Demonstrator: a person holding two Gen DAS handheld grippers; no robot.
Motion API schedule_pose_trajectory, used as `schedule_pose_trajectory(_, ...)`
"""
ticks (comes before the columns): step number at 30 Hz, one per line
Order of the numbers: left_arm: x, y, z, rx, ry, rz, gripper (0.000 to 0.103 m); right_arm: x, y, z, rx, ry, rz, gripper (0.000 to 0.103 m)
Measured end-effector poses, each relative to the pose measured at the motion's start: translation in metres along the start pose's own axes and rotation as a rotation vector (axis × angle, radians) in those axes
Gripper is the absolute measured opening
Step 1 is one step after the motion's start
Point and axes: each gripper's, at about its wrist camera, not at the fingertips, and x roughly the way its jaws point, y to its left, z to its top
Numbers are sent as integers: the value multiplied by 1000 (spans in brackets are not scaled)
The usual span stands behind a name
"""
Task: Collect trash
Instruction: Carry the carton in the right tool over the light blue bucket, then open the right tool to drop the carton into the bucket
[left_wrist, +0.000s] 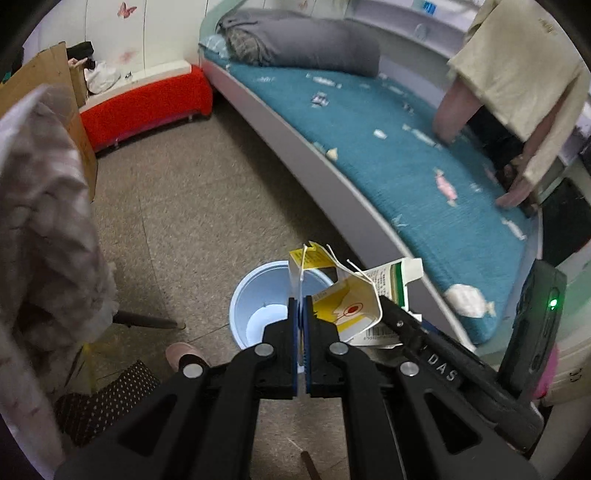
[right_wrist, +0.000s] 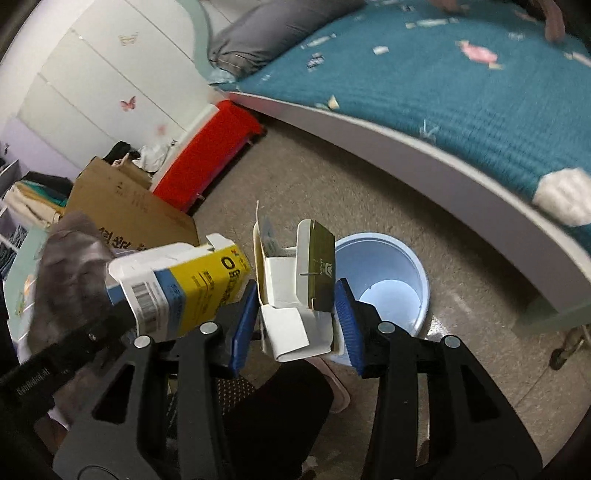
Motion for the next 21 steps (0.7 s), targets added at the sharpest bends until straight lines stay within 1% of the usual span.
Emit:
schedule_pose_trajectory(1,9,1,2,0,9,5,2,8,-6,3,9,1,2,57)
schedule_pose_trajectory(2,18,3,4,-1,20,14,2,17,-11,6,16,8,2,59)
schedule_pose_trajectory(4,29,6,5,-3,38,17,2,36,-20,10,36,35,-18,59)
schedule_pose_trajectory(7,46,10,5,2,65,30,2,46,-28,10,46,43,-53,60)
schedule_pose_trajectory(9,59,11,1,7,86,23,2,47,-31,7,35,42,-80,63)
schedule_pose_trajectory(16,91,5,-8,24,158,15,2,38,-41,-6,44,32,-144,66)
schedule_pose_trajectory(21,100,-2,-8,33,182,11,2,29,-51,-6,63,-2,-154,67)
